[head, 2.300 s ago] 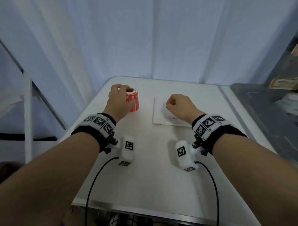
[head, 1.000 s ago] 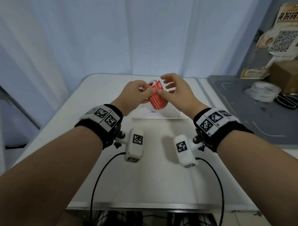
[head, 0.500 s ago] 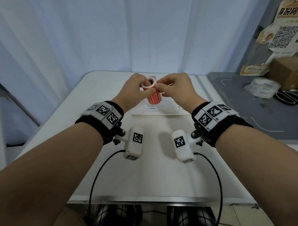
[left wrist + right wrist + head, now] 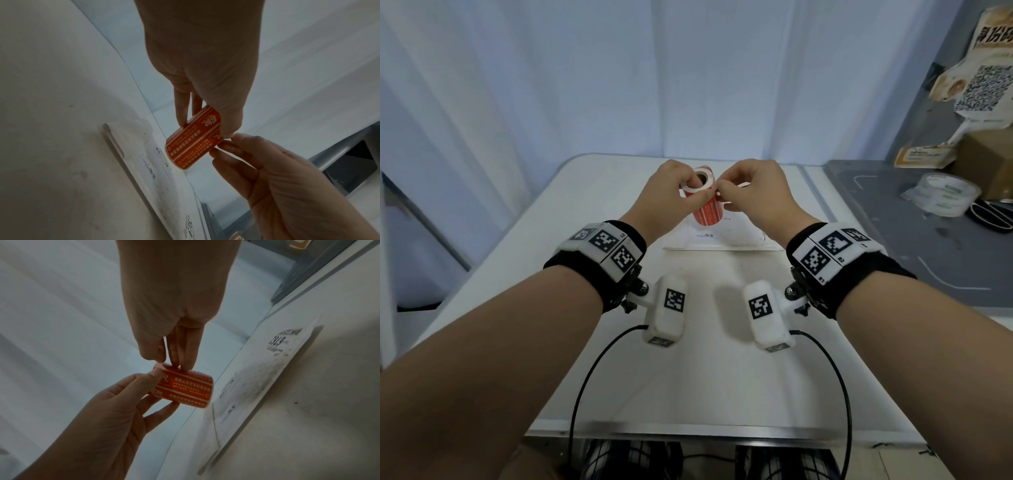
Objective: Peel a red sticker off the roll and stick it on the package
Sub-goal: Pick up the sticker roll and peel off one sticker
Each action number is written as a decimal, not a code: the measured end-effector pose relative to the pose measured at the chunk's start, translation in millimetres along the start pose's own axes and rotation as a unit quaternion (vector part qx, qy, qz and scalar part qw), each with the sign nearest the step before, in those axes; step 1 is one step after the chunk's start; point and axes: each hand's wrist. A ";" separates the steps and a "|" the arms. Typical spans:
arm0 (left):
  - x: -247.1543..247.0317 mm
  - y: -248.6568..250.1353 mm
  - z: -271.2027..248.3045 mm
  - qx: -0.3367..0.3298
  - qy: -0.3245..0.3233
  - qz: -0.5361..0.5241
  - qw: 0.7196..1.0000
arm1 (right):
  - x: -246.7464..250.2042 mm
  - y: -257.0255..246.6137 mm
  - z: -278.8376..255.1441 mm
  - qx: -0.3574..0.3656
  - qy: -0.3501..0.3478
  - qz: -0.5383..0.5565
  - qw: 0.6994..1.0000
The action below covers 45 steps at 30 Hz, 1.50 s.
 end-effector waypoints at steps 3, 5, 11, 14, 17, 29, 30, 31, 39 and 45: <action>2.3 -1.5 1.0 0.044 0.002 -0.048 0.998 | 1.6 -2.5 0.1 -0.023 -0.010 0.044 0.999; 5.2 -1.8 2.9 0.089 0.002 -0.098 0.991 | 2.8 -4.1 0.4 -0.049 -0.013 0.080 0.996; 11.5 -0.6 3.6 0.192 0.012 -0.248 0.949 | 7.2 -5.1 2.9 -0.104 0.015 0.166 0.981; 15.0 -4.5 4.6 0.216 0.027 -0.264 0.939 | 10.7 -3.1 4.0 -0.122 0.039 0.194 0.973; 17.1 -7.8 5.8 0.224 0.041 -0.260 0.938 | 12.9 0.2 5.5 -0.132 0.061 0.206 0.968; 38.5 -25.2 14.9 0.191 0.127 -0.109 0.967 | 12.7 8.5 10.6 -0.145 0.115 0.208 0.960; 42.6 -28.9 17.6 0.169 0.132 -0.060 0.975 | 11.1 8.5 11.5 -0.143 0.110 0.205 0.962; 46.5 -32.8 20.0 0.147 0.132 -0.006 0.980 | 9.0 8.5 12.4 -0.144 0.103 0.201 0.963; 61.2 -73.5 44.3 0.102 0.078 0.233 0.964 | -29.0 18.3 29.1 -0.169 0.057 0.171 0.969; 57.7 -96.0 56.0 0.123 0.049 0.245 0.960 | -54.5 22.0 43.9 -0.179 0.044 0.152 0.971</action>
Point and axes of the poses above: each hand's wrist, its own z-axis towards the middle knuckle, its own x-axis out of the back of the hand, y = z × x, and after that the axes turned 9 degrees about y, right-handed
